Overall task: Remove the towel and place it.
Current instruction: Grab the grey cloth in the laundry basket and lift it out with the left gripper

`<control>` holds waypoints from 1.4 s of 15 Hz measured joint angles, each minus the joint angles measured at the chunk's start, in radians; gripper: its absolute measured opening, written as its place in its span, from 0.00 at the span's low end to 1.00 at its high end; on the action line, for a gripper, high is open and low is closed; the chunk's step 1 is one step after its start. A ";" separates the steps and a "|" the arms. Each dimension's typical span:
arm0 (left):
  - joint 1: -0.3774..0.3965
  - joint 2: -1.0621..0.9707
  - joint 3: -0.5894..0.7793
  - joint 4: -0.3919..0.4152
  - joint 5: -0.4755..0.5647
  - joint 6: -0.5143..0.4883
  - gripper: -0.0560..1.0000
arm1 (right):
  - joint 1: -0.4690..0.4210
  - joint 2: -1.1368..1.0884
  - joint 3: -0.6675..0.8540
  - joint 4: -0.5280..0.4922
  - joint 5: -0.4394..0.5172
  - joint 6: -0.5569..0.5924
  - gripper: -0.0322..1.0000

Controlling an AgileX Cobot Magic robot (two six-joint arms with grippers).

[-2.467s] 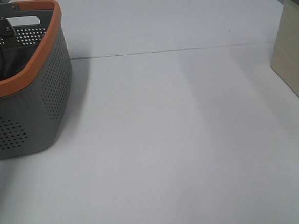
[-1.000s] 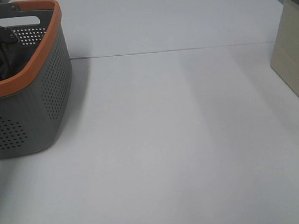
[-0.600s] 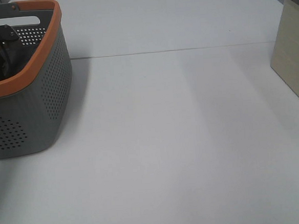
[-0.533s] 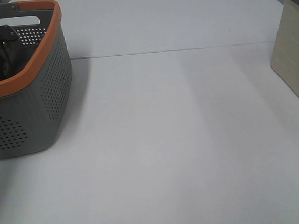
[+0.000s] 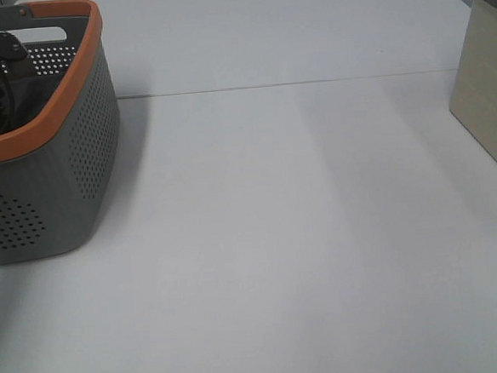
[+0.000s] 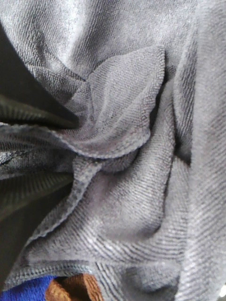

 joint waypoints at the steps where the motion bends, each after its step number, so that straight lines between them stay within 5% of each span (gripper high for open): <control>1: 0.000 0.000 0.000 0.002 -0.002 0.000 0.34 | 0.000 0.000 0.000 0.000 0.000 0.000 0.60; 3: 0.000 0.000 0.000 0.011 -0.019 0.000 0.32 | 0.000 0.000 0.000 0.000 0.000 0.000 0.60; 7: 0.000 -0.002 0.000 0.018 -0.026 0.000 0.05 | 0.000 0.000 0.000 0.000 0.000 0.000 0.60; 13: 0.000 -0.099 0.000 0.054 -0.044 -0.020 0.05 | 0.000 0.000 0.000 0.000 0.000 0.000 0.60; 21: 0.000 -0.252 0.000 0.086 -0.045 -0.338 0.05 | 0.000 0.000 0.000 0.000 0.000 0.000 0.60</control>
